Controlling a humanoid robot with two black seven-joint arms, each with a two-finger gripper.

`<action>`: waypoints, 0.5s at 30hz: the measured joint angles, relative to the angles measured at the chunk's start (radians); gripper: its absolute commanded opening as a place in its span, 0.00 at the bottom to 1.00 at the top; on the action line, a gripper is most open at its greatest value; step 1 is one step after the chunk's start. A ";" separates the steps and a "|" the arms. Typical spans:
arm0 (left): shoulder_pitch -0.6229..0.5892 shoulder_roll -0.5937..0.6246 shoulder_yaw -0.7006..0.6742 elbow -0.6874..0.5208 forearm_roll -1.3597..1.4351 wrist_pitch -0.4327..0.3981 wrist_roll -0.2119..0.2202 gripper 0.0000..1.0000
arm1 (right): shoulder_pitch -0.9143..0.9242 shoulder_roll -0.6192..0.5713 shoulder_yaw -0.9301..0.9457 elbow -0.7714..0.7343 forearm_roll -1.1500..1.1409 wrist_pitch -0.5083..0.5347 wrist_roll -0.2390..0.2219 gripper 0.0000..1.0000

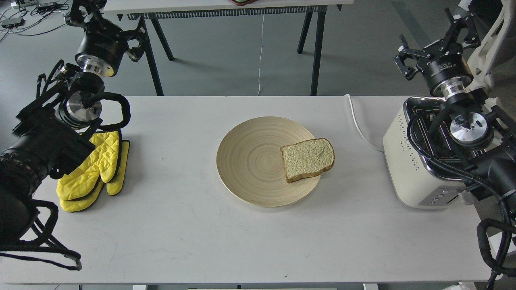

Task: Put bread in toaster with right arm
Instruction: 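Raise the right gripper up and away from the toaster top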

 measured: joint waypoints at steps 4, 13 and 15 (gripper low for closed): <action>0.000 -0.001 -0.001 0.000 0.000 0.000 -0.003 1.00 | 0.013 -0.004 0.000 -0.001 0.006 0.017 -0.059 1.00; 0.000 -0.002 -0.010 0.000 -0.001 0.000 -0.008 1.00 | 0.029 -0.012 -0.038 0.017 -0.008 0.023 -0.089 0.99; 0.000 -0.004 -0.011 0.000 -0.001 0.000 -0.008 1.00 | 0.029 -0.016 -0.057 0.042 -0.014 0.024 -0.079 0.99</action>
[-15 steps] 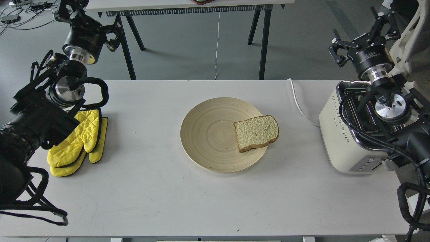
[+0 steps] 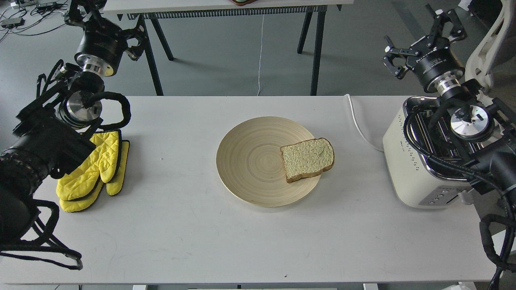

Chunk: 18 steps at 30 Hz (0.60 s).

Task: Put bread in toaster with right arm
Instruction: 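Raise the right gripper up and away from the toaster top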

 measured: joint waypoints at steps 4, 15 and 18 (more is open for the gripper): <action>0.000 -0.002 -0.002 0.000 0.000 0.000 0.000 1.00 | -0.007 -0.024 -0.028 0.062 -0.044 -0.009 0.023 0.99; 0.000 -0.007 -0.001 0.000 0.000 0.000 -0.001 1.00 | -0.037 -0.190 -0.207 0.345 -0.358 -0.229 0.032 0.99; 0.000 -0.006 -0.002 0.000 0.000 0.000 -0.001 1.00 | -0.076 -0.196 -0.245 0.384 -0.522 -0.275 0.046 0.99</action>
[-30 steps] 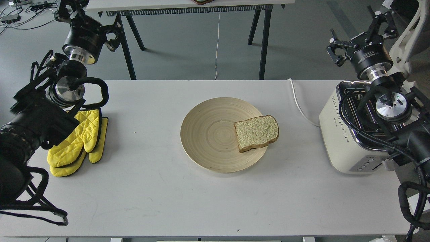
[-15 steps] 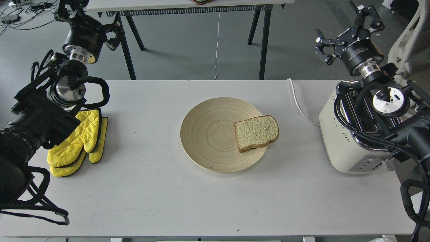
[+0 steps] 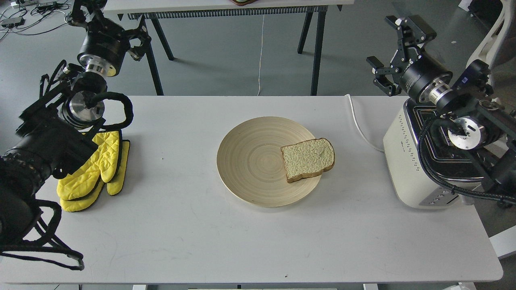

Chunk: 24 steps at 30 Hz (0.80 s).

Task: Put bread in toaster with right arm
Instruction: 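Raise the right gripper up and away from the toaster top, then reach the right gripper toward the bread slice in the bowl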

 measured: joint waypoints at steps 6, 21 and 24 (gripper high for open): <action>0.001 0.000 -0.001 0.000 0.000 0.000 0.000 1.00 | -0.091 0.016 -0.068 0.025 -0.295 -0.096 0.005 0.98; 0.000 -0.003 -0.001 0.000 0.000 0.000 0.000 1.00 | -0.099 0.068 -0.375 0.004 -0.487 -0.268 -0.006 0.74; 0.000 -0.003 -0.001 0.000 0.000 0.000 0.000 1.00 | -0.095 0.093 -0.400 -0.022 -0.488 -0.269 -0.008 0.72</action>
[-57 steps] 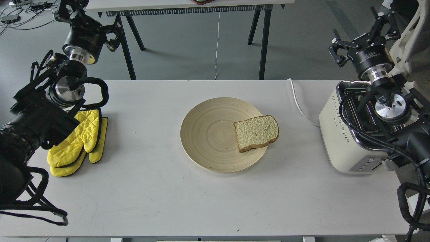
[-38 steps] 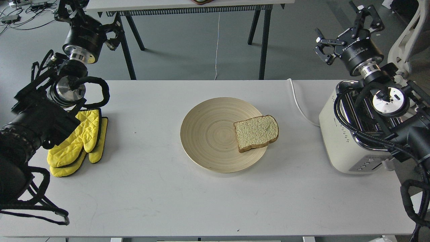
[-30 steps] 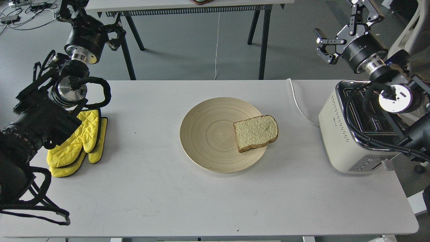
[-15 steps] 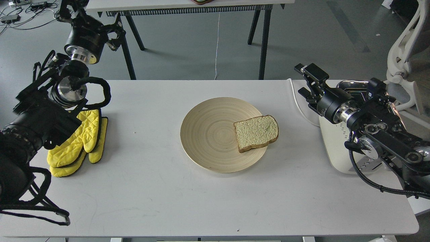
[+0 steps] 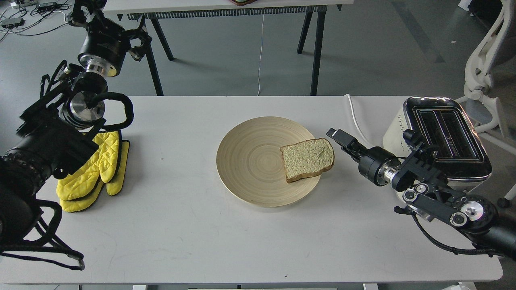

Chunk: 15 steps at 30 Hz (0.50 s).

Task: Put bread in toaster with right arm
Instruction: 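Reach the right gripper toward the bread slice in the bowl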

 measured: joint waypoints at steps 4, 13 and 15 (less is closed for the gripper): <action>0.000 0.000 0.000 0.000 0.000 0.000 0.000 1.00 | 0.000 0.036 -0.029 -0.039 -0.001 -0.008 -0.006 0.71; 0.000 0.000 0.000 0.000 0.000 0.000 0.000 1.00 | 0.001 0.088 -0.056 -0.094 0.000 -0.022 -0.017 0.67; 0.000 0.000 0.000 0.000 0.000 0.000 0.000 1.00 | 0.001 0.089 -0.065 -0.096 0.000 -0.025 -0.017 0.66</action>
